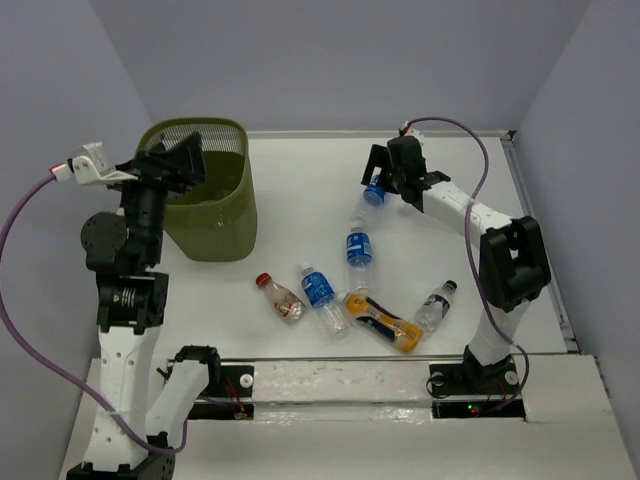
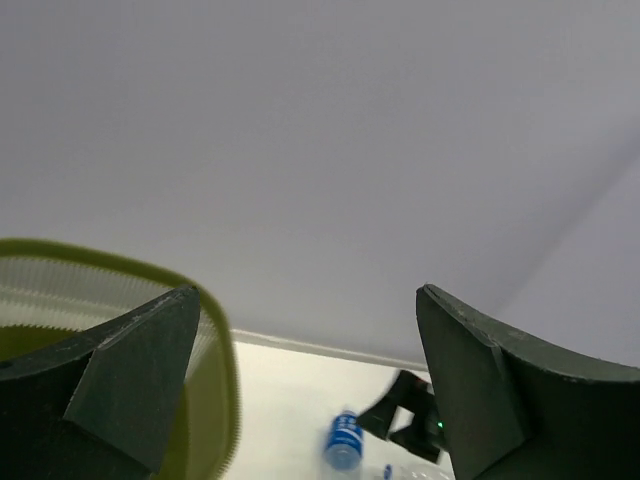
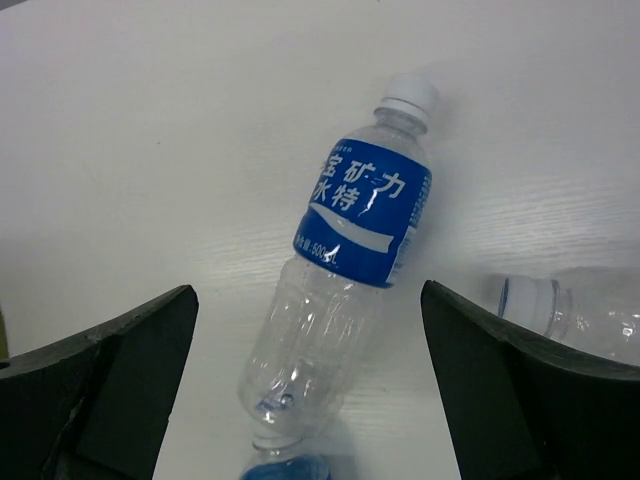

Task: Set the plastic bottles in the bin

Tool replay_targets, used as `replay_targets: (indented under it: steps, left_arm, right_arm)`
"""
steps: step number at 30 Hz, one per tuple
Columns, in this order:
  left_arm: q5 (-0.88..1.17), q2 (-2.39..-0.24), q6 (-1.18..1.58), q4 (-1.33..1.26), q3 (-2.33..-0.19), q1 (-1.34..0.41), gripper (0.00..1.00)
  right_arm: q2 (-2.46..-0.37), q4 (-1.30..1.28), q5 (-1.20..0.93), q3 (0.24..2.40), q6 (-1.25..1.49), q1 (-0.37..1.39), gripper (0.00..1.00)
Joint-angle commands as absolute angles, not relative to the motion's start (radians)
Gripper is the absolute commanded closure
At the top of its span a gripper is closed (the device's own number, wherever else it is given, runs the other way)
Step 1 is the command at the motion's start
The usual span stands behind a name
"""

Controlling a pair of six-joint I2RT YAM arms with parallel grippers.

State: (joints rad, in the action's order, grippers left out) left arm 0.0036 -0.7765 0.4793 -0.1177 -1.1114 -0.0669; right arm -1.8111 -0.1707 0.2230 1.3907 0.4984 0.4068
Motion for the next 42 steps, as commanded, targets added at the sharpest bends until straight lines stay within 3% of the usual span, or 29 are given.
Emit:
replay_targets:
  steps: [1, 7, 12, 19, 27, 33, 39, 42]
  left_arm:
    - [0.293, -0.718, 0.479, -0.143, -1.054, -0.130, 0.01]
    - [0.429, -0.669, 0.445, -0.086, -0.985, -0.267, 0.01]
    - [0.430, -0.617, 0.411, -0.002, -0.934, -0.336, 0.01]
    - [0.304, -0.560, 0.406, 0.144, -0.871, -0.394, 0.01]
    - [0.166, -0.535, 0.521, 0.278, -0.782, -0.407, 0.01]
    - [0.025, -0.499, 0.712, 0.497, -0.762, -0.405, 0.01]
    - [-0.046, -0.445, 0.841, 0.679, -0.756, -0.411, 0.01]
    - [0.041, -0.492, 0.834, 0.716, -0.701, -0.423, 0.01]
  right_arm:
    - [-1.911, -0.294, 0.359, 1.529, 0.502, 0.413, 0.01]
    - [-2.045, -0.331, 0.309, 1.607, 0.548, 0.413, 0.02]
    - [-2.126, -0.354, 0.290, 1.663, 0.609, 0.413, 0.06]
    - [-2.099, -0.257, 0.311, 1.672, 0.655, 0.413, 0.42]
    - [-1.833, -0.170, 0.341, 1.706, 0.468, 0.511, 0.50]
    - [-1.808, -0.124, 0.319, 1.942, 0.286, 0.719, 0.50]
    - [-2.009, -0.081, 0.213, 2.365, 0.163, 0.836, 0.51]
    - [-2.134, -0.060, 0.118, 2.552, 0.175, 0.865, 0.51]
